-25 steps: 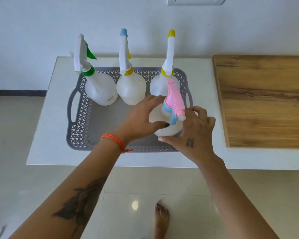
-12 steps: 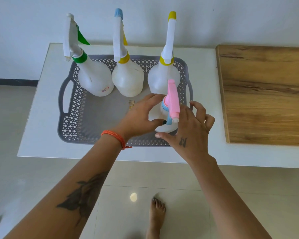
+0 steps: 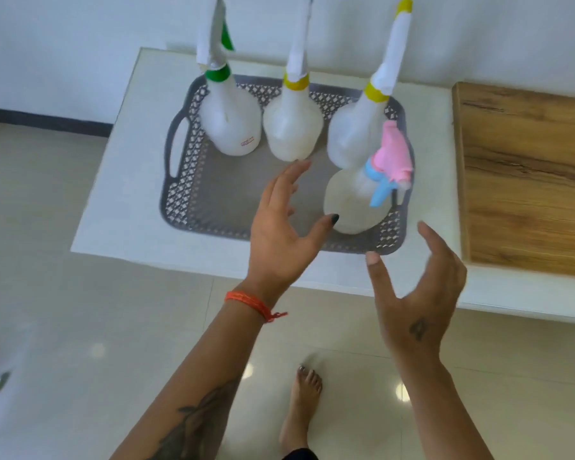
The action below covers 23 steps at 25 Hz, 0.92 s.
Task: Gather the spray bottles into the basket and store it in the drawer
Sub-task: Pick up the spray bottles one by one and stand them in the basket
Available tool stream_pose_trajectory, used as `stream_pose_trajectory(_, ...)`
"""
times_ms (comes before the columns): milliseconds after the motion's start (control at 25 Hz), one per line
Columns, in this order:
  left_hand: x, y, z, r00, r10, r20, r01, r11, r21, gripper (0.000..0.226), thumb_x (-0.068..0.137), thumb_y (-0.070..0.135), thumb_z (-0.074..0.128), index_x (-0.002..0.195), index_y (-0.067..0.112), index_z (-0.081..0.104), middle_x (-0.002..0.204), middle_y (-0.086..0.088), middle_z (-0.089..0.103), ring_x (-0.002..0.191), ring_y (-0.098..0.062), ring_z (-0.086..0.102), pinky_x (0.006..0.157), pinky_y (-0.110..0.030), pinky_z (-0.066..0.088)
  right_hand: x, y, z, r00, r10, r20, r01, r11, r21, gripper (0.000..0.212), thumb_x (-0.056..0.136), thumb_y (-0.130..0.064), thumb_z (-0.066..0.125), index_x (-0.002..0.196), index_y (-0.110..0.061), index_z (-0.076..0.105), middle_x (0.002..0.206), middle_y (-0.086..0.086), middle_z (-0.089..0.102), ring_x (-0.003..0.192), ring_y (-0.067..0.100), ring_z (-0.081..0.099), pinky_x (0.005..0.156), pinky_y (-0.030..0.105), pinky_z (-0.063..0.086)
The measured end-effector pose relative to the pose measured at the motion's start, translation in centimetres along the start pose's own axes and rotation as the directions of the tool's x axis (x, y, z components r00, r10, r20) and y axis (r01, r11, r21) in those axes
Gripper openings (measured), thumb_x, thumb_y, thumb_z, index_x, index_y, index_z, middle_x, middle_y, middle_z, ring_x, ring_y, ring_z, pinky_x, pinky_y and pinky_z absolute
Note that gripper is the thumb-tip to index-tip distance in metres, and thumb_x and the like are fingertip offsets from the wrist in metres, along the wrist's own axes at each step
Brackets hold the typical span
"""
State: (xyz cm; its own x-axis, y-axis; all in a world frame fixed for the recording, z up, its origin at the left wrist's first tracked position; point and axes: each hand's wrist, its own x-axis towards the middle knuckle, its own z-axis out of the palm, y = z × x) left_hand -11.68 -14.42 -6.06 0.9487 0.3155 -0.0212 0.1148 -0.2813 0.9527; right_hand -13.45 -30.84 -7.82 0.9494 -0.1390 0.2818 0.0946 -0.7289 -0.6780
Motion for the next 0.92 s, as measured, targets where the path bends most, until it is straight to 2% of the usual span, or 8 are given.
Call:
stream_pose_trajectory(120,-2.6,-1.1,-3.4,0.99,-0.084,-0.109,0.076,0.994,-0.075,0.06,0.078,0.03,0.068,0.133,0.029,0.043,0.131,0.012,0.047,0.119,-0.008,0.051,0.093,-0.03,0.049,-3.4,-3.0,1.9,0.995,0.059,-0.076,-0.051,0.993,0.106,0.059,0.082,-0.046,0.056,0.123,-0.003,0.052,0.123,0.001,0.055,0.113,0.008,0.043,0.091,0.054,0.045)
stream_pose_trajectory(200,-4.1,-2.2,-6.6,0.975,-0.138,-0.174,0.121,0.987,-0.105,0.058,0.08,0.031,0.068,0.133,0.03,0.044,0.129,0.015,0.047,0.116,-0.004,0.051,0.091,-0.027,0.05,-5.6,-5.8,3.6,0.996,0.081,-0.035,-0.074,0.982,0.173,0.057,0.083,-0.043,0.055,0.124,-0.004,0.051,0.126,0.001,0.054,0.115,0.013,0.045,0.094,0.052,0.043)
stream_pose_trajectory(320,-6.3,-3.8,-13.1,0.949,-0.195,-0.249,0.159,0.974,-0.158,0.056,0.082,0.032,0.068,0.133,0.032,0.044,0.134,0.014,0.047,0.115,-0.001,0.051,0.09,-0.022,0.049,-9.0,-11.0,6.4,0.999,0.032,0.036,-0.04,0.969,0.242,0.054,0.086,-0.042,0.053,0.126,-0.006,0.048,0.131,0.003,0.053,0.12,0.018,0.046,0.098,0.05,0.04)
stream_pose_trajectory(520,-11.7,-7.4,-27.4,0.868,-0.287,-0.404,0.192,0.946,-0.261,0.056,0.083,0.032,0.067,0.134,0.032,0.044,0.136,0.016,0.046,0.118,-0.004,0.051,0.092,-0.025,0.05,-16.8,-22.4,13.0,0.982,-0.052,0.184,-0.018,0.933,0.359,0.051,0.087,-0.042,0.051,0.126,-0.008,0.047,0.132,0.0,0.051,0.123,0.02,0.046,0.1,0.048,0.041)
stream_pose_trajectory(720,-19.6,-13.1,-42.9,0.708,-0.432,-0.558,0.251,0.893,-0.374,0.055,0.081,0.035,0.065,0.132,0.032,0.046,0.137,0.017,0.047,0.119,-0.004,0.051,0.094,-0.032,0.05,-27.9,-35.0,21.1,0.89,-0.143,0.433,-0.065,0.901,0.43,0.051,0.084,-0.047,0.053,0.123,-0.015,0.05,0.131,-0.002,0.052,0.121,0.016,0.048,0.1,0.047,0.043)
stream_pose_trajectory(840,-24.7,-16.2,-50.8,0.577,-0.5,-0.646,0.262,0.862,-0.434,0.052,0.082,0.032,0.067,0.131,0.034,0.047,0.134,0.02,0.048,0.118,-0.001,0.051,0.095,-0.033,0.05,-34.4,-42.0,25.2,0.787,-0.208,0.581,-0.091,0.892,0.442,0.052,0.081,-0.05,0.054,0.122,-0.019,0.051,0.13,-0.005,0.052,0.12,0.014,0.05,0.099,0.042,0.045)
stream_pose_trajectory(920,-27.4,-18.3,-54.7,0.475,-0.551,-0.686,0.283,0.834,-0.474,0.052,0.084,0.029,0.067,0.131,0.032,0.047,0.133,0.015,0.051,0.117,-0.003,0.052,0.094,-0.031,0.05,-37.7,-45.6,27.5,0.723,-0.206,0.66,-0.139,0.892,0.43,0.048,0.081,-0.049,0.056,0.119,-0.02,0.053,0.126,-0.005,0.053,0.118,0.012,0.051,0.098,0.035,0.045)
